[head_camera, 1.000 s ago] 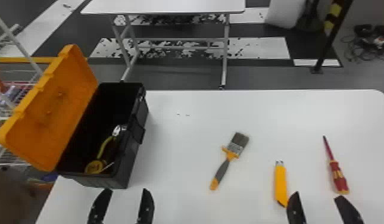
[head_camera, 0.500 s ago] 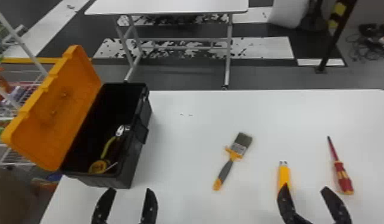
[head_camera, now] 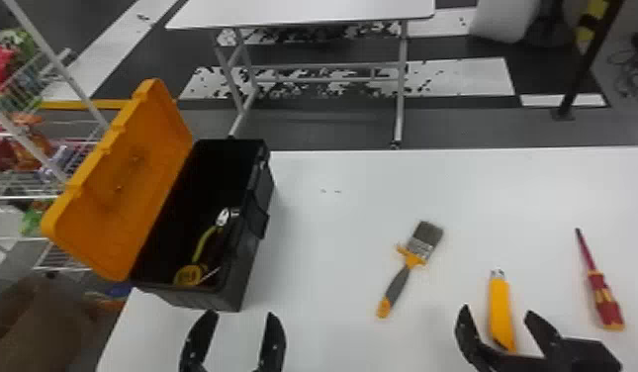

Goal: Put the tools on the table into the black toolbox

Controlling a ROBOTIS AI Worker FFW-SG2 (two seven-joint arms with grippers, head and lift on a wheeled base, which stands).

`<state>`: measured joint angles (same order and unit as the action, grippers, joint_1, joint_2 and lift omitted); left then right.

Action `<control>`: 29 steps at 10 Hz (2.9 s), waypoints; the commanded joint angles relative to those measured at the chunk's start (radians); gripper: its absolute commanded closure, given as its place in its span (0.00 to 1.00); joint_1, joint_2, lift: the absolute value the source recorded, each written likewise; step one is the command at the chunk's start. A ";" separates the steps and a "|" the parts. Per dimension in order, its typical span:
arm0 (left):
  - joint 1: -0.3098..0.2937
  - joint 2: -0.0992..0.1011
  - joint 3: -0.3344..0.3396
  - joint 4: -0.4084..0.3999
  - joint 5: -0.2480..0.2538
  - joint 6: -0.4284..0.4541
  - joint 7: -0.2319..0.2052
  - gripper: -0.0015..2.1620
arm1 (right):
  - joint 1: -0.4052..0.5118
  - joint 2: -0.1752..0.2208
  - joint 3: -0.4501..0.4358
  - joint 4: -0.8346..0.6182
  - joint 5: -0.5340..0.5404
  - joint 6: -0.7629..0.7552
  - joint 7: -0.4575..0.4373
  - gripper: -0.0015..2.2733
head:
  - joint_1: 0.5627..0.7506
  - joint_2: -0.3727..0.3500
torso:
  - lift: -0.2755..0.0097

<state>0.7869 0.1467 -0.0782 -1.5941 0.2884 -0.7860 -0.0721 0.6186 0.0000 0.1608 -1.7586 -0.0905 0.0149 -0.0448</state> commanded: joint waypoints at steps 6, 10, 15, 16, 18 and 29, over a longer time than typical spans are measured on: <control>-0.003 0.011 -0.002 -0.001 0.006 0.000 -0.005 0.04 | -0.048 0.001 -0.015 -0.007 0.011 0.156 -0.024 0.08 | 0.70 0.80 | 0.70; -0.008 0.016 -0.003 -0.001 0.009 0.000 -0.006 0.04 | -0.056 0.001 -0.023 -0.006 0.011 0.178 -0.024 0.13 | 0.70 0.77 | 0.70; -0.008 0.017 -0.003 0.000 0.011 0.000 -0.008 0.04 | -0.056 0.001 -0.040 -0.009 0.021 0.264 -0.021 0.73 | 0.70 0.76 | 0.70; -0.008 0.017 -0.002 0.000 0.011 0.000 -0.008 0.04 | -0.056 0.001 -0.044 -0.010 0.028 0.307 -0.021 0.85 | 0.70 0.76 | 0.70; -0.009 0.017 -0.002 0.002 0.011 0.000 -0.008 0.04 | -0.056 0.001 -0.052 -0.019 0.038 0.340 -0.012 0.94 | 0.70 0.75 | 0.70; 0.014 0.017 -0.026 -0.103 0.011 0.003 -0.063 0.04 | 0.036 0.001 -0.053 -0.168 0.048 0.113 0.146 0.94 | 0.70 0.74 | 0.70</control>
<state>0.7991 0.1638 -0.0995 -1.6874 0.2986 -0.7854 -0.1346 0.6506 0.0000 0.1070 -1.9294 -0.0463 0.1613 0.0998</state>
